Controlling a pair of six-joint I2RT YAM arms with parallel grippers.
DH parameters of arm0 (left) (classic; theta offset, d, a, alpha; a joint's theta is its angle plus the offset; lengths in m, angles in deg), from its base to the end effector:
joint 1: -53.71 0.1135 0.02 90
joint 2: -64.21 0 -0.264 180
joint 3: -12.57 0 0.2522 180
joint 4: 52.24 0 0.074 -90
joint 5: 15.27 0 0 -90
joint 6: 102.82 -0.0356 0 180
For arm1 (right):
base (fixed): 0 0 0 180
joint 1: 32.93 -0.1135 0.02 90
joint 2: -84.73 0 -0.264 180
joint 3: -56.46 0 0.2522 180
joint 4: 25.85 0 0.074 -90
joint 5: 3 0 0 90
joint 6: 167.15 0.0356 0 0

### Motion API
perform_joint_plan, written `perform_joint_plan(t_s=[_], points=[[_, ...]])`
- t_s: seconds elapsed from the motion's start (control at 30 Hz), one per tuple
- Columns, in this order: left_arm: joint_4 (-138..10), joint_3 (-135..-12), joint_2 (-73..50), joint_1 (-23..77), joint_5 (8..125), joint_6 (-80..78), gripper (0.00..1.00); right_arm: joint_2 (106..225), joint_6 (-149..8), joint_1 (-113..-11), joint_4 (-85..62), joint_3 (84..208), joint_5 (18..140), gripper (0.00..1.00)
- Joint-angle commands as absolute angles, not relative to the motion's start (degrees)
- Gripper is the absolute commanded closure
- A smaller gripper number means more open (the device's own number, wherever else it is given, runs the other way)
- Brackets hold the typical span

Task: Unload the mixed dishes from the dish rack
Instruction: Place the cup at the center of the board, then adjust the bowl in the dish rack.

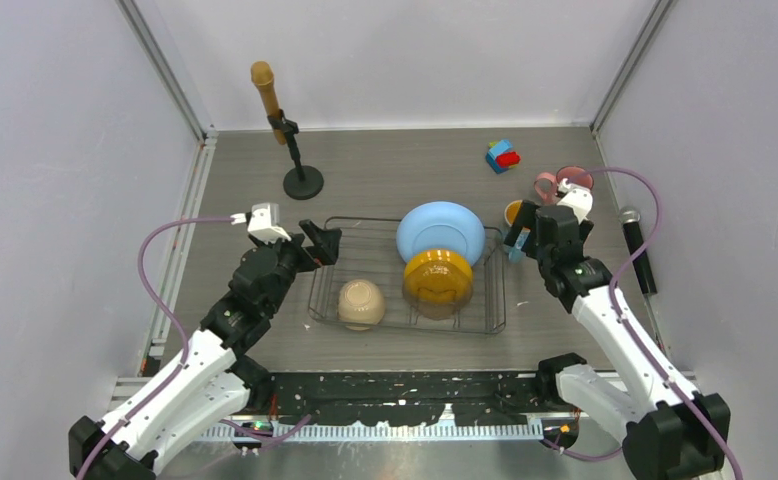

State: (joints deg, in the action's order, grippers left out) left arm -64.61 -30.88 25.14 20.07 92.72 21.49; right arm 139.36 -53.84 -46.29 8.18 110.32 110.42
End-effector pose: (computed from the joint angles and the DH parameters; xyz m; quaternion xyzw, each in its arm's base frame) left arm 0.1504 -0.0869 0.2842 -0.1069 0.7448 -0.2643 0.6034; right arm 0.2046 0.0341 0.2645 0.1689 0.8563 -0.0280 0.4872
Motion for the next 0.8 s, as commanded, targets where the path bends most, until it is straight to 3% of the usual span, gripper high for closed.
perform_joint_plan(t_s=[0.0, 0.13, 0.27, 0.57, 0.77], points=[[-64.76, -31.55, 25.66, 20.16, 93.84, 22.05, 0.00, 134.19, -51.97, -46.11, 11.86, 113.80, 111.79, 0.00], [-65.78, -32.00, 25.82, 20.20, 91.89, 21.85, 0.00, 129.05, -51.97, -46.09, 12.99, 115.07, 112.21, 0.00], [-65.20, -33.60, 23.41, 20.22, 81.95, 16.37, 0.00, 123.33, -52.74, -46.11, 9.29, 114.48, 107.30, 0.00], [-73.70, -43.41, 6.86, 20.19, 61.75, 9.32, 0.00, 123.49, -56.74, -46.07, 3.53, 117.10, 77.32, 0.00], [-81.46, -48.36, 0.56, 19.85, 55.52, 5.11, 0.00, 126.53, -56.77, -46.09, 1.91, 117.20, 69.28, 0.00]])
